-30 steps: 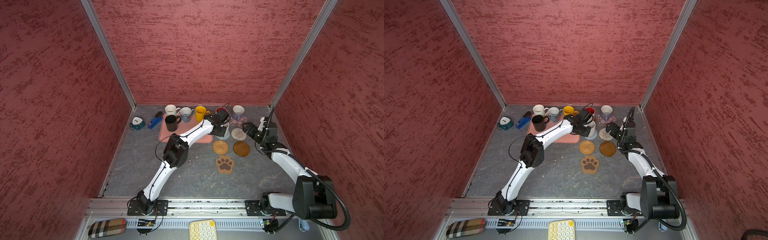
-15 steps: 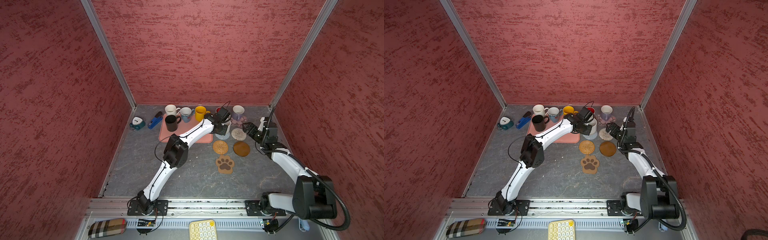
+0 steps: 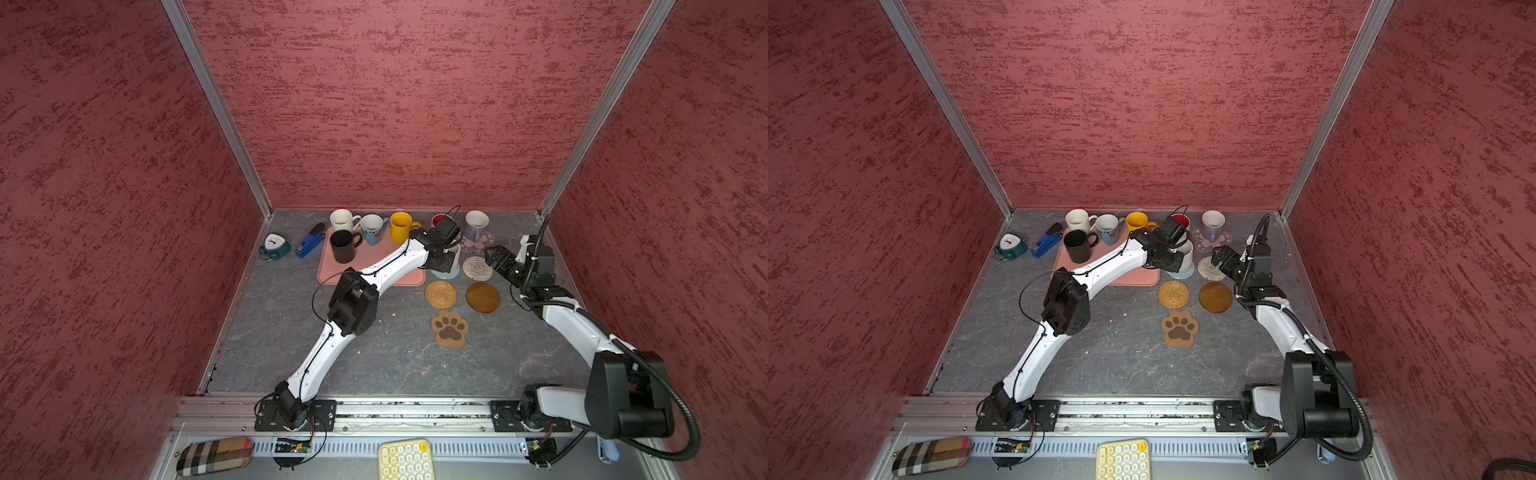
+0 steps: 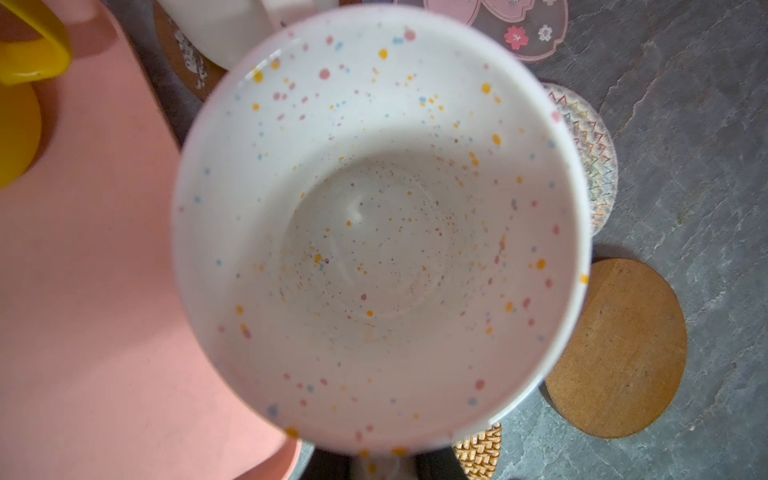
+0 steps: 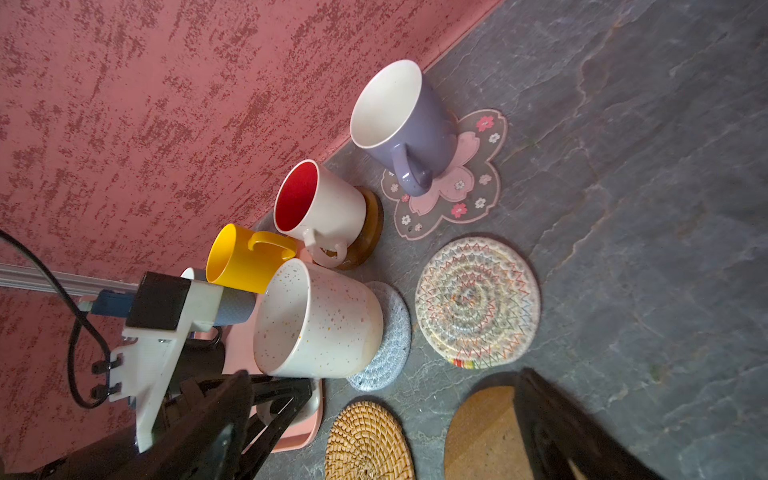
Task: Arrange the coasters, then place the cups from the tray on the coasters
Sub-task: 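Lower the speckled mug onto the light blue woven coaster with the left gripper, then open the left gripper and raise it off the speckled mug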
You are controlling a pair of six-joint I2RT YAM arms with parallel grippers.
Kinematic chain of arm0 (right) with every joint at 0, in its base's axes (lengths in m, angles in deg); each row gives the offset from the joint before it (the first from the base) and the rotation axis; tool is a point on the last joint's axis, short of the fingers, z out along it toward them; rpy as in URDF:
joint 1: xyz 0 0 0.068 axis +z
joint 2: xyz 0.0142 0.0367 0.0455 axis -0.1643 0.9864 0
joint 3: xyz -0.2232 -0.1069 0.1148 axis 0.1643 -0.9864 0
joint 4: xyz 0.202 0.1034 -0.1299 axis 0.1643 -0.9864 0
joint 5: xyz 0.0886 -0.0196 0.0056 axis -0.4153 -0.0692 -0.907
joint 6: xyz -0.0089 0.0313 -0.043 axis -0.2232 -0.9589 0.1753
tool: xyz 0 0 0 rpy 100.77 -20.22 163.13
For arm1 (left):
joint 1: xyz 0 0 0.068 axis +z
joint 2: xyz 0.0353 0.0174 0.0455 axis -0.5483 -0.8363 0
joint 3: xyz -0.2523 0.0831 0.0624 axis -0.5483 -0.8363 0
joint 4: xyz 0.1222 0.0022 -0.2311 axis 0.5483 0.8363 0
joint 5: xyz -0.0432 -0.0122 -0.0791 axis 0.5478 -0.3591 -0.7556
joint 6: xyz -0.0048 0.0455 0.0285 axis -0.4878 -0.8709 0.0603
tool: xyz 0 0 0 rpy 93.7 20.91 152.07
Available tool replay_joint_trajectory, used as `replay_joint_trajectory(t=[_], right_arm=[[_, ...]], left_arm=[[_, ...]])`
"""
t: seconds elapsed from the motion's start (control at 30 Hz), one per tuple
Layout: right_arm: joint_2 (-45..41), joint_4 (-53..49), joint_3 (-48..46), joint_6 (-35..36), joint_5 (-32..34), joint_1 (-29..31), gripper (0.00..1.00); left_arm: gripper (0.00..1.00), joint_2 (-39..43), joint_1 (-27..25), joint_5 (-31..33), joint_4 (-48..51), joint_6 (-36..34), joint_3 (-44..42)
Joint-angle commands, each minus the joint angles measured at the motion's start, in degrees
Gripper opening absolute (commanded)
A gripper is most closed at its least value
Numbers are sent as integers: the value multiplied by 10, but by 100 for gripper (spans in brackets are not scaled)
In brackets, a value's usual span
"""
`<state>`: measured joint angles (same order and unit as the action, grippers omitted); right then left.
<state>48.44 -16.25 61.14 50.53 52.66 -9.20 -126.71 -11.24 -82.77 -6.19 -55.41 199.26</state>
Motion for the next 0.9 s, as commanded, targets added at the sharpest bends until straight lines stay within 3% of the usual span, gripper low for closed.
replay_joint_trajectory(t=[0.0, 0.4, 0.63, 0.8, 0.87], right_arm=[[2, 21, -6, -6, -6, -3, 98], [-7, 11, 1, 3, -8, -3, 99], [-34, -2, 6, 27, -21, -3, 99], [-54, -21, 15, 42, -28, -3, 99], [-60, -27, 20, 58, -43, -3, 99]], left_arm=[[28, 5, -5, 6, -48, 6, -2], [67, 32, -6, 10, -53, 7, -24], [90, 91, -7, 29, -75, 4, -72], [100, 140, -8, 39, -96, 1, -118], [100, 159, -7, 43, -102, 0, -134]])
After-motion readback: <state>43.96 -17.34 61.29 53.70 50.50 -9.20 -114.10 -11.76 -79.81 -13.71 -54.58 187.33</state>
